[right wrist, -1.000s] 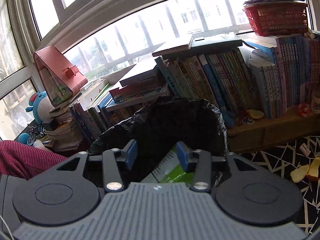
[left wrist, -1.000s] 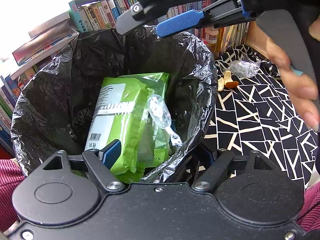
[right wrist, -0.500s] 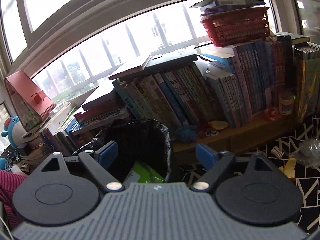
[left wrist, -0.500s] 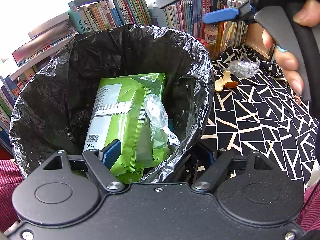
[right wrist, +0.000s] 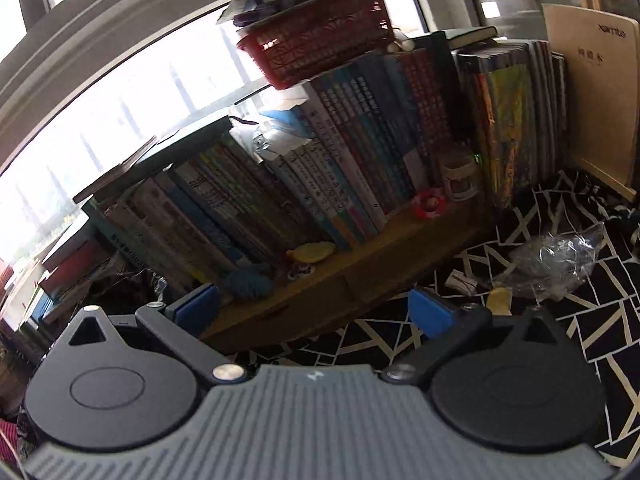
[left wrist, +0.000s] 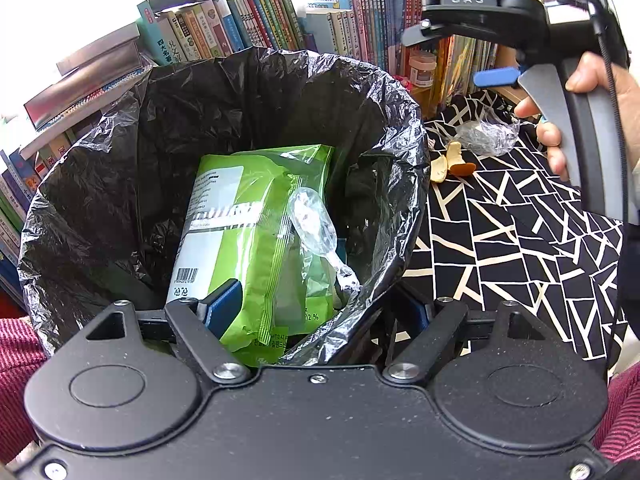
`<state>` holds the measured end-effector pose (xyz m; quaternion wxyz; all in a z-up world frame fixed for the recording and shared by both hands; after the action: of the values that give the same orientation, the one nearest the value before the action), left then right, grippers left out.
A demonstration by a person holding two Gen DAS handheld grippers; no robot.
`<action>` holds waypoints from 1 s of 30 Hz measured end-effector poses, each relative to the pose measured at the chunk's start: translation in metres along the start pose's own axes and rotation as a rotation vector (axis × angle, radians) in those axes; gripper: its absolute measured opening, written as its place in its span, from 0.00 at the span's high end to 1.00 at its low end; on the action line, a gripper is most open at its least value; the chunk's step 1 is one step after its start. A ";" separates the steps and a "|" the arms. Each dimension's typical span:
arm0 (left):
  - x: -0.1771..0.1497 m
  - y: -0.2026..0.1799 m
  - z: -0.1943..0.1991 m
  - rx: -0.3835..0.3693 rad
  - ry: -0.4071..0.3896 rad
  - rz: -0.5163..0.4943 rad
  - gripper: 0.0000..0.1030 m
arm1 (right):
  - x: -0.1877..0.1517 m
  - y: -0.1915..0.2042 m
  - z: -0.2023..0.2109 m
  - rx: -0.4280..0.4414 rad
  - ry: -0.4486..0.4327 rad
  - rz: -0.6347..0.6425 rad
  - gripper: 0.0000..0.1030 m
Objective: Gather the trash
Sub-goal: 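Move the right gripper back over the cloth toward the orange peel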
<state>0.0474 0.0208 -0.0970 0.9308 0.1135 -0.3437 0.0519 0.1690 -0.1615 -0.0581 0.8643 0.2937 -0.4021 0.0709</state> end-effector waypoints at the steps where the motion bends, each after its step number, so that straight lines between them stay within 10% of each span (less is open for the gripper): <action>1: 0.000 0.000 0.000 0.000 0.000 0.000 0.23 | 0.000 -0.007 0.000 0.000 -0.011 -0.026 0.00; 17: -0.001 0.003 -0.002 -0.004 0.010 0.012 0.23 | -0.024 -0.088 -0.021 -0.094 0.072 -0.184 0.00; 30: -0.001 0.003 -0.004 -0.007 0.016 0.016 0.23 | -0.051 -0.177 -0.020 -0.481 0.172 -0.165 0.00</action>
<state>0.0486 0.0244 -0.1006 0.9334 0.1068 -0.3374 0.0591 0.2113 -0.2885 -0.1858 0.9432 0.1043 -0.3071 -0.0726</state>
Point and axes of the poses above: each gripper's, at about its wrist camera, not at the fingertips, and z roughly against the way its jaws point, y to its left, x to its top, the point moved 9 cm from there along -z, roughly the way its jaws point, and after that the axes turned 10 degrees about x, right-handed, at the moved point
